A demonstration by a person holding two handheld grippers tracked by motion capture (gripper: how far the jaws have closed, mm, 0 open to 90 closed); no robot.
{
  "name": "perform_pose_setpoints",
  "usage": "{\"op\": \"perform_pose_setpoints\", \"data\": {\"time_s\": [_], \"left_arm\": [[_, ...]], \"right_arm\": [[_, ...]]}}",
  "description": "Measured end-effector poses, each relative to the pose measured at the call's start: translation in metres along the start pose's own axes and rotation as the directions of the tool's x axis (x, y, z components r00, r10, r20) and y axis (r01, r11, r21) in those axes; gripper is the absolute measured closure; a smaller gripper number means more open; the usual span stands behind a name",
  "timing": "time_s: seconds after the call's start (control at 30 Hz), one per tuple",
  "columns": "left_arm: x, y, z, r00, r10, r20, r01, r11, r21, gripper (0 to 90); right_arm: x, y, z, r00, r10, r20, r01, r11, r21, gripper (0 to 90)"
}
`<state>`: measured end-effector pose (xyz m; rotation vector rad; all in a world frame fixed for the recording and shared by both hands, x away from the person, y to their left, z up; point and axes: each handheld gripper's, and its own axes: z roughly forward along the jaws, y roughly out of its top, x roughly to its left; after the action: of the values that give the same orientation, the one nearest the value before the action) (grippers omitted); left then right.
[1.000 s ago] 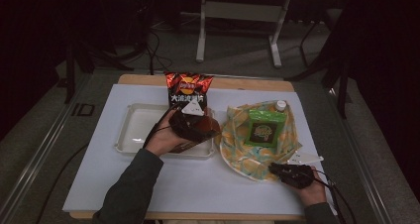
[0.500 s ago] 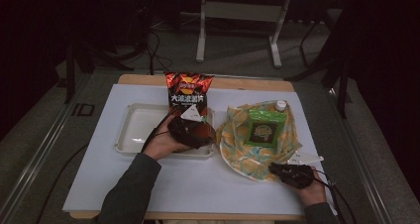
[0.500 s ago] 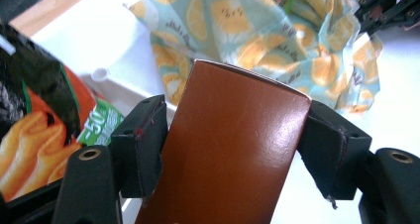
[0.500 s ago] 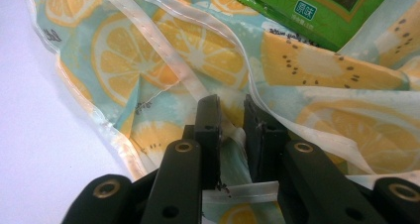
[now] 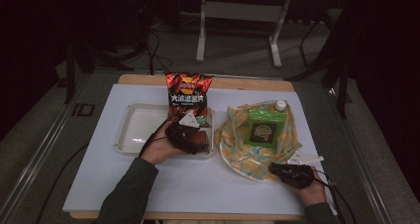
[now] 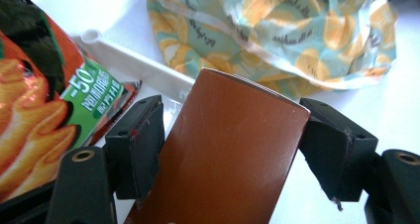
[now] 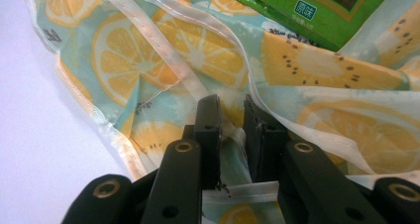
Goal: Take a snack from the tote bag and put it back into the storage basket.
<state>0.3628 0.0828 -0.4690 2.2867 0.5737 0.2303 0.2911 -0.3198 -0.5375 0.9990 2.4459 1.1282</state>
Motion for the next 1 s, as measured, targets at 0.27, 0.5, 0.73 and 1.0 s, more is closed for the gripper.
{"op": "perform_pose_setpoints", "data": {"time_s": [0.27, 0.5, 0.73, 1.0], "left_arm": [[-0.004, -0.001, 0.014, 0.9995, -0.026, 0.017, 0.026, 0.9990, 0.036, 29.0], [-0.004, -0.006, 0.014, 0.9966, -0.082, -0.007, 0.081, 0.9956, -0.046, 37.5], [-0.009, -0.016, 0.001, 0.9919, -0.113, -0.056, 0.105, 0.9854, -0.134, 45.1], [-0.002, -0.025, 0.001, 0.9756, -0.198, -0.096, 0.180, 0.9694, -0.167, 46.1]], "right_arm": [[0.000, 0.000, 0.000, 1.0000, 0.001, -0.001, -0.001, 1.000, 0.000, 76.9], [0.000, 0.000, 0.000, 1.0000, 0.000, -0.002, 0.000, 1.000, 0.000, 76.5], [0.000, 0.000, 0.000, 1.0000, -0.003, -0.004, 0.003, 1.000, -0.001, 75.8], [0.000, 0.000, 0.000, 1.0000, -0.003, -0.004, 0.003, 1.000, -0.001, 75.8]]}}
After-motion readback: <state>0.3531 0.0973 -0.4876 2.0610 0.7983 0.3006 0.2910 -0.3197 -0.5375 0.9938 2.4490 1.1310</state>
